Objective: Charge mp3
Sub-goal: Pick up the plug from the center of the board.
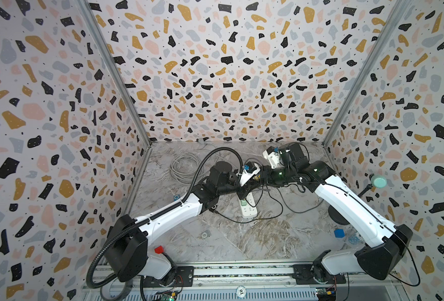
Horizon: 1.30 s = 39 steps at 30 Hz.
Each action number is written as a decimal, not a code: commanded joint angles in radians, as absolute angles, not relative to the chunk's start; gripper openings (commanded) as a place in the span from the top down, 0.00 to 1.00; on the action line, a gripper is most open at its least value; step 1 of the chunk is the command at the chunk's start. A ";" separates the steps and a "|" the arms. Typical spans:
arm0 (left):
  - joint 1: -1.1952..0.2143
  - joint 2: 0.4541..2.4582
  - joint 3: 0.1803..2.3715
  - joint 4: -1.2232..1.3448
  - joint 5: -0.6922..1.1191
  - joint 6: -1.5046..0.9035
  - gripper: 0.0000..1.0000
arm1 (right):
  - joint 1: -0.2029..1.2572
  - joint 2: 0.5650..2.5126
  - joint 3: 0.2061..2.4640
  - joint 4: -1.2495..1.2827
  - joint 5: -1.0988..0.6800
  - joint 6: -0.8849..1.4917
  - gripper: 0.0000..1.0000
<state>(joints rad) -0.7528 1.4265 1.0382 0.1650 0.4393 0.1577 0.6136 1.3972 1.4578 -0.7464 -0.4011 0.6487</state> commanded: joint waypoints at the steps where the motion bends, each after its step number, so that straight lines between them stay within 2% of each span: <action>1: -0.762 1.400 1.055 0.293 0.451 0.182 1.00 | 0.629 1.428 1.461 -0.849 -0.382 0.604 0.50; 13: -0.784 1.389 1.059 0.313 0.355 0.210 1.00 | 0.634 1.430 1.447 -0.810 -0.400 0.619 0.78; 14: -0.783 1.389 1.055 0.318 0.351 0.207 0.97 | 0.634 1.428 1.446 -0.808 -0.399 0.622 0.80; 18: -0.784 1.385 1.032 0.327 0.355 0.187 0.74 | 0.613 1.413 1.444 -0.807 -0.387 0.645 0.87; 22: -0.784 1.361 0.986 0.328 0.336 0.180 0.60 | 0.569 1.382 1.445 -0.806 -0.373 0.671 0.92; 26: -0.785 1.334 0.935 0.358 0.335 0.163 0.54 | 0.546 1.368 1.448 -0.808 -0.385 0.678 0.94; 39: -0.783 1.388 0.928 0.330 0.432 0.151 0.54 | 0.546 1.365 1.458 -0.813 -0.388 0.688 0.94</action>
